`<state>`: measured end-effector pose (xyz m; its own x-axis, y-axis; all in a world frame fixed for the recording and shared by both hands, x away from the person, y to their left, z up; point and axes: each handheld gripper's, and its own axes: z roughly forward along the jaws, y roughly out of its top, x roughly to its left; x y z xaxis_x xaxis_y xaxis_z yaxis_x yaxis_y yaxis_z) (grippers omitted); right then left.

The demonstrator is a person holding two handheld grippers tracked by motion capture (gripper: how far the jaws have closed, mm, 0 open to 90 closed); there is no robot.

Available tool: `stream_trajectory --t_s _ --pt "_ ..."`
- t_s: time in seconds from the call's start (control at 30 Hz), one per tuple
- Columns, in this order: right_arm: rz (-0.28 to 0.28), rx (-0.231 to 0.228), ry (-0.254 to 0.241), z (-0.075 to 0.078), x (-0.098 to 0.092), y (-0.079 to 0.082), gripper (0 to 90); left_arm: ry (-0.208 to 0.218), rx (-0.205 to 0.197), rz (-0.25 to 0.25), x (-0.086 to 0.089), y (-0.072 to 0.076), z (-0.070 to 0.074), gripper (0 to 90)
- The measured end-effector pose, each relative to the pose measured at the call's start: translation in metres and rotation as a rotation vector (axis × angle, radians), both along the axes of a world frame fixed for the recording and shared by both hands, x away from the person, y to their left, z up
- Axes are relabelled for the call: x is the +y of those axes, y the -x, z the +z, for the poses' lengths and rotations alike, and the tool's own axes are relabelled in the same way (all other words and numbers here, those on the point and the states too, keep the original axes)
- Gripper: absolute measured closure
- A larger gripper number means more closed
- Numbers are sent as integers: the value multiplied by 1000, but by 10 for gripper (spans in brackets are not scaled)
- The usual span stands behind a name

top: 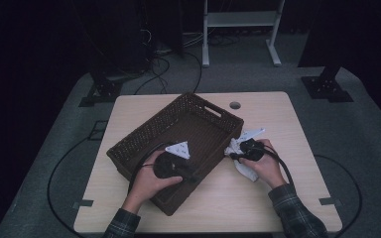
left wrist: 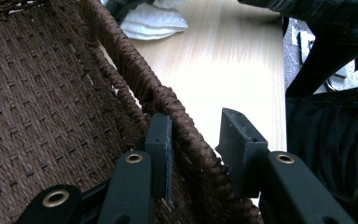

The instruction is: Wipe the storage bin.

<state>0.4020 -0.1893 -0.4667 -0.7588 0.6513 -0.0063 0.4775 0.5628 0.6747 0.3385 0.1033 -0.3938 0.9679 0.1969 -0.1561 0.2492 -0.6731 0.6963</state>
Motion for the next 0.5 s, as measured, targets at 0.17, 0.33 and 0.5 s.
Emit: stream_trajectory --t_s 0.17,0.33,0.5 --pt "-4 9 3 -4 0 2 740 0 0 0 0 0 0 645" --pt "-1 15 10 -6 1 6 740 1 0 0 0 0 0 644" --pt "6 5 12 -5 4 8 740 1 0 1 0 0 0 645"
